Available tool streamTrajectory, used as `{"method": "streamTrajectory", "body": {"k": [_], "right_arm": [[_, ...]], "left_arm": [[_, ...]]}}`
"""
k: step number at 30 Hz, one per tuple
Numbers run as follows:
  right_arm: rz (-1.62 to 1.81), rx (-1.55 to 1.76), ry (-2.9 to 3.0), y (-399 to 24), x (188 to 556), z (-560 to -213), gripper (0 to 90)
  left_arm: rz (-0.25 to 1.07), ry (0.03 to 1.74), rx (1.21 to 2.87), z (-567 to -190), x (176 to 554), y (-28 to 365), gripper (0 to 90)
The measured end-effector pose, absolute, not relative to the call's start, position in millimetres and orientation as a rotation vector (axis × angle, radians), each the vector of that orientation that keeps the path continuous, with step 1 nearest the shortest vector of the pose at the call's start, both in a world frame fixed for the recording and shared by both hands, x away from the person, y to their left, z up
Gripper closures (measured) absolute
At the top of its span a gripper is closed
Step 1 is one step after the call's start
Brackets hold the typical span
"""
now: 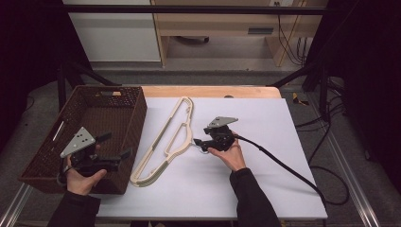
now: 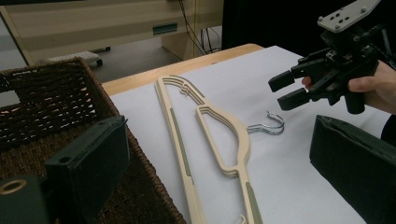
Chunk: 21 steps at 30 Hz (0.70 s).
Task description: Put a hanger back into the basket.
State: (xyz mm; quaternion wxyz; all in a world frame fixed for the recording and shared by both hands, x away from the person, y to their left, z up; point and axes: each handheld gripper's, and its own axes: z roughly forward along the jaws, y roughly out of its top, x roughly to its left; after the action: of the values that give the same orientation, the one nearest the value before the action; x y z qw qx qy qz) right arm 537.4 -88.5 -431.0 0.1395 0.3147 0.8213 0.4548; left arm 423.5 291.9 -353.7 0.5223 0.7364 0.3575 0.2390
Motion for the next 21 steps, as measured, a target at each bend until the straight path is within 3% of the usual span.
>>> {"method": "streamTrajectory", "body": {"k": [21], "right_arm": [[1.200, 0.911, 2.494, -66.4, 556.6, -463.8, 68.2]], "left_arm": [[0.570, 0.848, 1.774, -353.9, 423.4, 288.2, 4.8]]}}
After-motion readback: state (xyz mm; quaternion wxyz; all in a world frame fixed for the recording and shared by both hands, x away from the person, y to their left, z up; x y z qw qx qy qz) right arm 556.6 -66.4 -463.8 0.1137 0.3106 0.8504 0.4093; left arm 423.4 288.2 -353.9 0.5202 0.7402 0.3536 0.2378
